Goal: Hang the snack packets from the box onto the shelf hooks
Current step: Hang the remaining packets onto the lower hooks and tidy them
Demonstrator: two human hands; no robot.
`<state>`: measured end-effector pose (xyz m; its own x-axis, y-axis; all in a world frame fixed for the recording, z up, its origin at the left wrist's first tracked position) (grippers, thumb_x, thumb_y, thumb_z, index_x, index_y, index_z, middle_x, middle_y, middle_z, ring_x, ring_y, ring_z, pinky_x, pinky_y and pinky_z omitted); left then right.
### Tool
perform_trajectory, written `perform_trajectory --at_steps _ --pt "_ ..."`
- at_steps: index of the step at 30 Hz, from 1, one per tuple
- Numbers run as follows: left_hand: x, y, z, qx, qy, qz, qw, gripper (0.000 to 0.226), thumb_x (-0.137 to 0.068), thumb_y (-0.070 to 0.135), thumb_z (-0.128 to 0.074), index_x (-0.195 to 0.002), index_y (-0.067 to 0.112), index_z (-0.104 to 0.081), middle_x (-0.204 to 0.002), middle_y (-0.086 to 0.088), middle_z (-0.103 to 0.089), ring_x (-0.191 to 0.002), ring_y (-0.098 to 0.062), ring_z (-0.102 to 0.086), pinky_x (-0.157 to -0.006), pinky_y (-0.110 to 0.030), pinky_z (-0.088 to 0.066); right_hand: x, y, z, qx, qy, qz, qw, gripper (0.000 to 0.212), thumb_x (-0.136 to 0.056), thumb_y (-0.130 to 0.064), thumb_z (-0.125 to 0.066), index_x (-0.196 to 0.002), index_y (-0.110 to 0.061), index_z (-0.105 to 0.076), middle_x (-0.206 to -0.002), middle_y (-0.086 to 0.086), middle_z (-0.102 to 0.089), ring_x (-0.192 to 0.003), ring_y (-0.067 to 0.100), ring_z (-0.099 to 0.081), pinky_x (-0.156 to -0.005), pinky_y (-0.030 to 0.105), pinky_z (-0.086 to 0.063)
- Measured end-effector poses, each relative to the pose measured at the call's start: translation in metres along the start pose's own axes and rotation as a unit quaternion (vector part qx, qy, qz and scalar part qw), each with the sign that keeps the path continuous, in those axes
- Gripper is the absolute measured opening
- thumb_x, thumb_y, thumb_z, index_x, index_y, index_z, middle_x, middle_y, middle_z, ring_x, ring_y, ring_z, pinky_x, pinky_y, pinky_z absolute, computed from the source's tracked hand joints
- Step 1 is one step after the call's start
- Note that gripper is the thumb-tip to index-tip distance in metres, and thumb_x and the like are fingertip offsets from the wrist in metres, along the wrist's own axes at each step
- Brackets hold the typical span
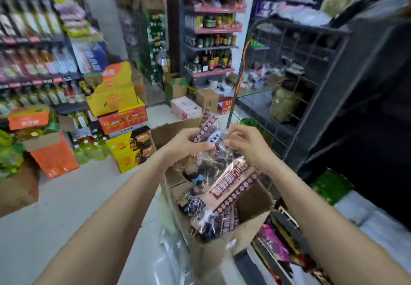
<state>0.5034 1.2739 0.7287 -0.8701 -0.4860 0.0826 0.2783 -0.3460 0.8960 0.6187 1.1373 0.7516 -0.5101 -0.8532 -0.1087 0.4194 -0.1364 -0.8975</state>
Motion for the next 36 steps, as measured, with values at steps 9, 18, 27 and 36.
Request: perform_trajectory --at_steps 9,18,27,36 --pt "0.047 0.102 -0.065 -0.007 -0.105 -0.072 0.992 0.020 -0.080 0.036 -0.069 -0.095 0.024 -0.062 -0.106 0.020 -0.053 -0.094 0.002 -0.050 -0.095 -0.028 -0.033 0.126 -0.051 0.085 0.008 0.032 0.032 0.999 0.009 -0.088 -0.006 -0.064 -0.084 -0.001 -0.057 -0.077 0.011 -0.058 -0.059 0.007 -0.052 -0.055 0.016 -0.042" --pt "0.055 0.132 -0.127 0.037 -0.004 -0.120 0.992 0.032 -0.080 0.035 -0.071 -0.079 0.003 -0.066 -0.069 -0.006 -0.055 -0.060 -0.015 -0.047 -0.050 -0.008 -0.036 0.205 -0.021 0.158 -0.032 0.145 -0.141 0.979 0.016 -0.081 -0.010 -0.072 -0.096 -0.006 -0.069 -0.084 0.006 -0.070 -0.079 0.017 -0.067 -0.070 0.025 -0.051" --pt "0.064 0.126 -0.187 0.270 -0.011 0.016 0.963 0.052 -0.059 0.048 -0.080 -0.085 0.005 -0.065 -0.077 -0.009 -0.067 -0.079 -0.024 -0.061 -0.090 -0.038 -0.045 0.250 0.016 0.143 -0.103 0.286 -0.155 0.940 0.006 -0.091 -0.012 -0.061 -0.089 -0.014 -0.066 -0.094 0.010 -0.071 -0.085 0.024 -0.069 -0.078 0.037 -0.056" --pt "0.081 0.191 -0.230 -0.084 -0.083 -0.278 0.953 0.096 -0.058 0.037 -0.087 -0.140 0.026 -0.037 -0.130 0.007 -0.053 -0.122 -0.012 -0.048 -0.106 -0.036 -0.039 0.275 0.006 0.166 0.240 0.252 -0.109 0.931 0.009 -0.078 -0.026 -0.076 -0.086 -0.023 -0.074 -0.066 -0.003 -0.067 -0.056 0.009 -0.056 -0.059 0.033 -0.046"
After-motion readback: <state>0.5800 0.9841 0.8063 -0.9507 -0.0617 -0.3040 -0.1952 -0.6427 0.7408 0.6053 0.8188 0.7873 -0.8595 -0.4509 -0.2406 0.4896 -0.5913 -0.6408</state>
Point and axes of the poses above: each hand's wrist, its own x-axis away from the middle knuckle, its own z-axis out of the back of the hand, y = z × x, the point moved 3 cm from there along -x, towards the middle knuckle
